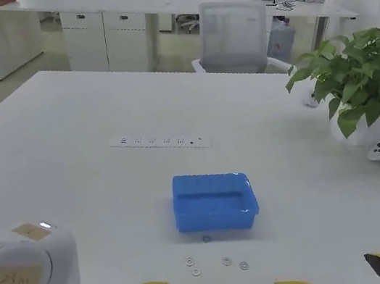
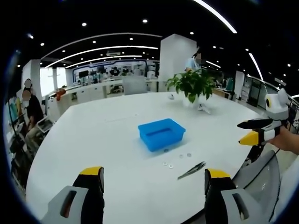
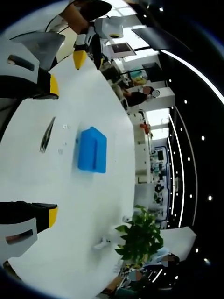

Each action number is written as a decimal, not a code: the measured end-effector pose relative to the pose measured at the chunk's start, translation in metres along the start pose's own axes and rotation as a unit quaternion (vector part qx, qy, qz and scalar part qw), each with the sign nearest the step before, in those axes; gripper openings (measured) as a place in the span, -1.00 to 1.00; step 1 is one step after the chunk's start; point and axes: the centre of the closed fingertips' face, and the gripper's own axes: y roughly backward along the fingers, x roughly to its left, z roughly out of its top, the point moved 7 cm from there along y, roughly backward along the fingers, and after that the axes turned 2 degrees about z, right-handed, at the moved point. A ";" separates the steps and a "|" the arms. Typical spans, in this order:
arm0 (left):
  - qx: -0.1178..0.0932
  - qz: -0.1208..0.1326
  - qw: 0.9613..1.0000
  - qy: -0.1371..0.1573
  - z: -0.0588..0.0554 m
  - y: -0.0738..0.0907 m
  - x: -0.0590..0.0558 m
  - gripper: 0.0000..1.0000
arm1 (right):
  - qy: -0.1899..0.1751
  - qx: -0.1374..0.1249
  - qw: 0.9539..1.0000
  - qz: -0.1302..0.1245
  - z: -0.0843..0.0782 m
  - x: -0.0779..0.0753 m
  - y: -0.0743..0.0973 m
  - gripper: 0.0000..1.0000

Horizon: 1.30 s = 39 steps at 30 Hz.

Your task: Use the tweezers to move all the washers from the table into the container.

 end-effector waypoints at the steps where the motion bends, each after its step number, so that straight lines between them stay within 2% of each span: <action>1: -0.004 -0.007 1.000 -0.002 0.001 -0.001 -0.002 0.78 | -0.001 0.001 1.000 0.000 0.000 0.000 0.000 0.80; 3: -0.008 -0.017 1.000 -0.003 0.002 -0.003 -0.004 0.69 | -0.003 0.004 1.000 0.000 -0.001 -0.001 -0.001 0.78; 6: -0.012 -0.065 0.998 -0.024 0.003 -0.011 -0.015 0.41 | -0.005 0.007 1.000 0.004 -0.004 0.000 -0.002 0.77; 9: 0.005 -0.105 0.994 -0.032 -0.002 -0.023 -0.022 0.08 | -0.003 0.018 1.000 0.003 -0.008 -0.002 -0.003 0.75; 11: 0.012 -0.118 0.992 -0.049 -0.004 -0.031 -0.024 -0.02 | -0.005 0.021 1.000 0.001 -0.010 -0.003 -0.003 0.75; 14: 0.036 -0.146 0.986 -0.065 -0.009 -0.043 -0.029 -0.12 | -0.015 0.024 1.000 0.005 -0.011 -0.004 -0.003 0.75; 15: 0.046 -0.161 0.983 -0.074 -0.012 -0.048 -0.031 -0.21 | -0.015 0.027 1.000 0.005 -0.012 -0.004 -0.003 0.75; 18: 0.064 -0.178 0.977 -0.102 -0.015 -0.060 -0.033 -0.42 | -0.010 0.037 0.999 0.006 -0.015 -0.004 -0.004 0.74; 19: 0.072 -0.183 0.975 -0.107 -0.017 -0.064 -0.035 -0.46 | -0.011 0.039 0.999 0.006 -0.016 -0.003 -0.004 0.74; 20: 0.081 -0.194 0.971 -0.117 -0.021 -0.070 -0.036 -0.48 | -0.013 0.043 0.999 0.008 -0.017 -0.003 -0.005 0.74; 23: 0.093 -0.204 0.966 -0.128 -0.028 -0.085 -0.039 -0.54 | -0.006 0.056 0.998 0.007 -0.021 -0.003 -0.007 0.73; 24: 0.102 -0.213 0.963 -0.130 -0.031 -0.090 -0.041 -0.55 | 0.000 0.061 0.998 0.005 -0.021 -0.003 -0.008 0.73; 29: 0.115 -0.224 0.957 -0.143 -0.037 -0.110 -0.047 -0.60 | 0.007 0.072 0.997 0.009 -0.020 -0.001 -0.010 0.73; 31: 0.124 -0.233 0.953 -0.149 -0.040 -0.118 -0.049 -0.61 | 0.014 0.077 0.997 0.009 -0.021 0.000 -0.012 0.73; 32: 0.126 -0.235 0.952 -0.151 -0.040 -0.119 -0.050 -0.63 | 0.017 0.080 0.997 0.008 -0.022 0.000 -0.012 0.72; 33: 0.130 -0.241 0.949 -0.156 -0.042 -0.122 -0.051 -0.66 | 0.019 0.083 0.996 0.007 -0.023 0.000 -0.013 0.72; 34: 0.133 -0.242 0.948 -0.157 -0.043 -0.125 -0.052 -0.69 | 0.021 0.085 0.996 0.006 -0.023 0.000 -0.013 0.72; 37: 0.144 -0.251 0.943 -0.166 -0.050 -0.134 -0.054 -0.76 | 0.023 0.093 0.995 0.011 -0.024 0.001 -0.015 0.72; 39: 0.156 -0.258 0.937 -0.176 -0.055 -0.139 -0.055 -0.75 | 0.025 0.090 0.996 0.014 -0.022 0.002 -0.015 0.72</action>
